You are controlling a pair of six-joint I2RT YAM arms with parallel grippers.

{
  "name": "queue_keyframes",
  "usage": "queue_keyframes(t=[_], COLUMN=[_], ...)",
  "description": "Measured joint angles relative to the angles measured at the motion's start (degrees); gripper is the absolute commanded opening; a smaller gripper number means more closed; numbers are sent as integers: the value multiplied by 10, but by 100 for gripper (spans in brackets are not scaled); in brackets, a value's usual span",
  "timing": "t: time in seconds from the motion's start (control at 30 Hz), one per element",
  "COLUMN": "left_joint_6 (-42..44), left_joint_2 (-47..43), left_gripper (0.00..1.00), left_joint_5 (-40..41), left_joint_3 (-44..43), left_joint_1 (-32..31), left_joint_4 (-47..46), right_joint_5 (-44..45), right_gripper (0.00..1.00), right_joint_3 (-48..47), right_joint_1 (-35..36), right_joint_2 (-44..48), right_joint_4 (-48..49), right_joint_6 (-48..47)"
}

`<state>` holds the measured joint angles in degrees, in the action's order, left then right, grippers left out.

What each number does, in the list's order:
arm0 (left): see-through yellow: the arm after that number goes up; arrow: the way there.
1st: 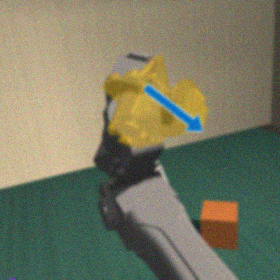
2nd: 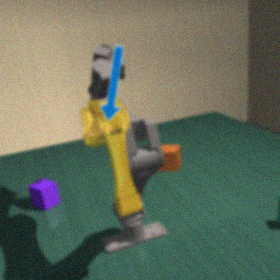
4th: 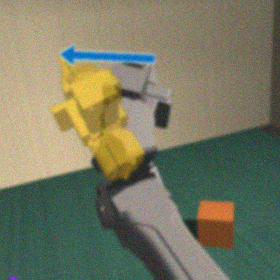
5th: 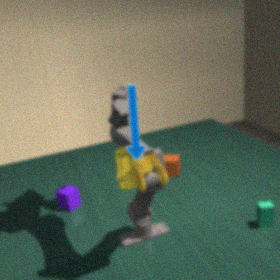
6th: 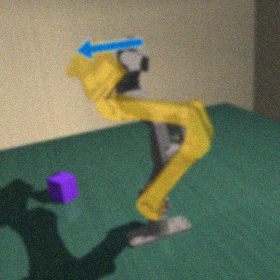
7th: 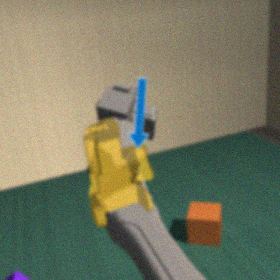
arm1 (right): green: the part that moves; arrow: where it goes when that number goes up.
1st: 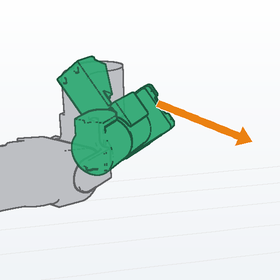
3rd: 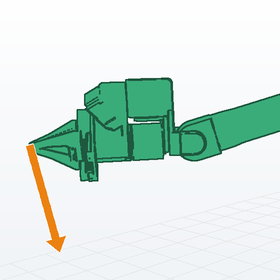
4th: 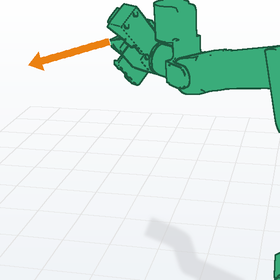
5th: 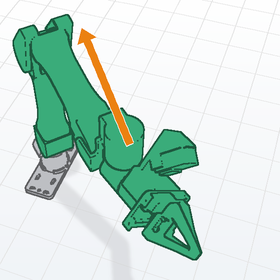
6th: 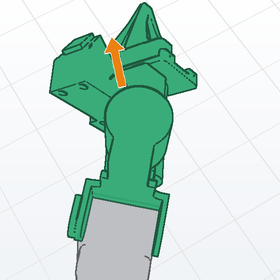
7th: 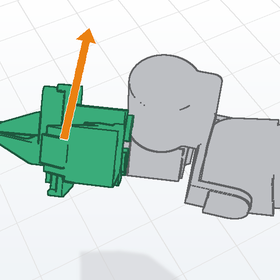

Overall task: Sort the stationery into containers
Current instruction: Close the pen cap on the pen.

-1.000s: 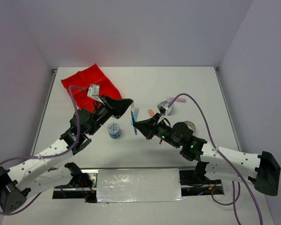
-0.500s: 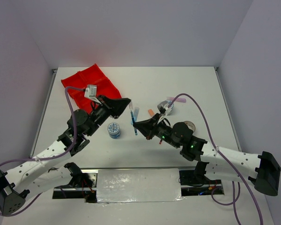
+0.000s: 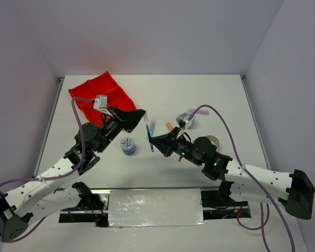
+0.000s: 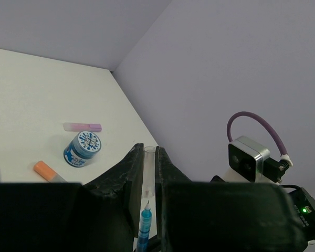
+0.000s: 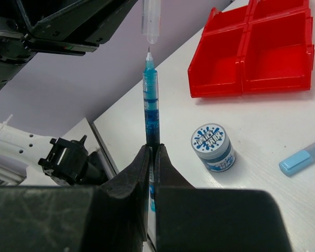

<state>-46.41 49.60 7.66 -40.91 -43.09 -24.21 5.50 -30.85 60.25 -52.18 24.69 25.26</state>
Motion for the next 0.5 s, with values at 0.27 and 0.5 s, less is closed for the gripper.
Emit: queue_keyframes(t=[0.27,0.5], left_joint_6=[0,0], left_joint_2=[0,0], left_gripper=[0,0], left_joint_5=[0,0], left_joint_3=[0,0], left_joint_1=[0,0], left_joint_4=[0,0], right_joint_5=[9,13], right_gripper=[0,0], right_joint_3=[-4,-16], right_joint_1=[0,0], right_joint_2=[0,-1], right_joint_4=[-8,-16], right_joint_6=[0,-3])
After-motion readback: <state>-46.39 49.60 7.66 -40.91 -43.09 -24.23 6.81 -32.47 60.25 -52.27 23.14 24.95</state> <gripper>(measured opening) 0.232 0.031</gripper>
